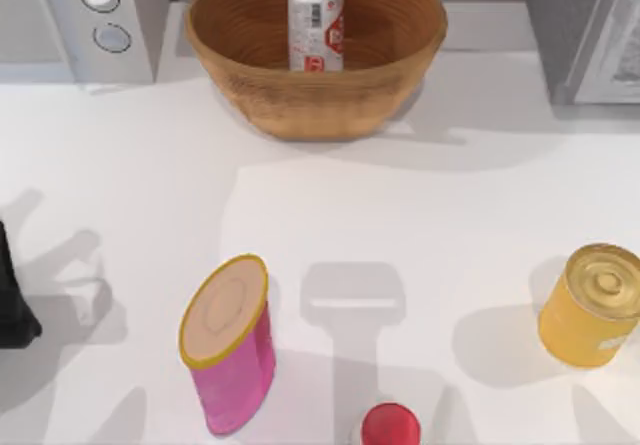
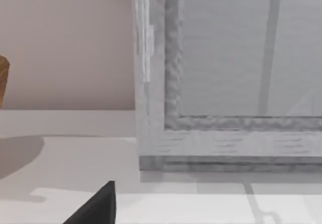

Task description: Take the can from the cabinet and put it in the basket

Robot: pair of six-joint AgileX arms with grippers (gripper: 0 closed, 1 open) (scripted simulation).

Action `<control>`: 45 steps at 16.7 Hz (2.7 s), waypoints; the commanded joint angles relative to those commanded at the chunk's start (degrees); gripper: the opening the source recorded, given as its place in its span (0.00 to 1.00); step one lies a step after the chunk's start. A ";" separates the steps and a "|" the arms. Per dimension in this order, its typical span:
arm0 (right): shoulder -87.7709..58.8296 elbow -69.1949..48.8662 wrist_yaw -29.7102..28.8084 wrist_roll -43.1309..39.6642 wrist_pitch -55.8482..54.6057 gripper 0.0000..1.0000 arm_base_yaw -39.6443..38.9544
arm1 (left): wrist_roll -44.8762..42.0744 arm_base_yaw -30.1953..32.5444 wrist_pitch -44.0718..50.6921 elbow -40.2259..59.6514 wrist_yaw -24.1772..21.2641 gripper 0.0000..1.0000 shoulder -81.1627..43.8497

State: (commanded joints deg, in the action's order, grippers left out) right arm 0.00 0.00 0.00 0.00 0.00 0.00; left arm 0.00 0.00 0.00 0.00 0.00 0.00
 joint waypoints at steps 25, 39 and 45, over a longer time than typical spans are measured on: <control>-84.11 -19.81 54.44 1.55 -65.26 1.00 55.27 | 0.00 0.00 0.00 0.00 0.00 1.00 0.00; -88.07 -29.60 58.48 1.58 -60.00 1.00 59.19 | 0.00 0.00 0.00 0.00 0.00 1.00 0.00; -85.50 -53.62 59.50 1.38 -32.78 1.00 60.38 | 0.00 0.00 0.00 0.00 0.00 1.00 0.00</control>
State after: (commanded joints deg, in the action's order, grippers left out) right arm -85.50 -53.62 59.50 1.38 -32.78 60.38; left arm 0.00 0.00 0.00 0.00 0.00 0.00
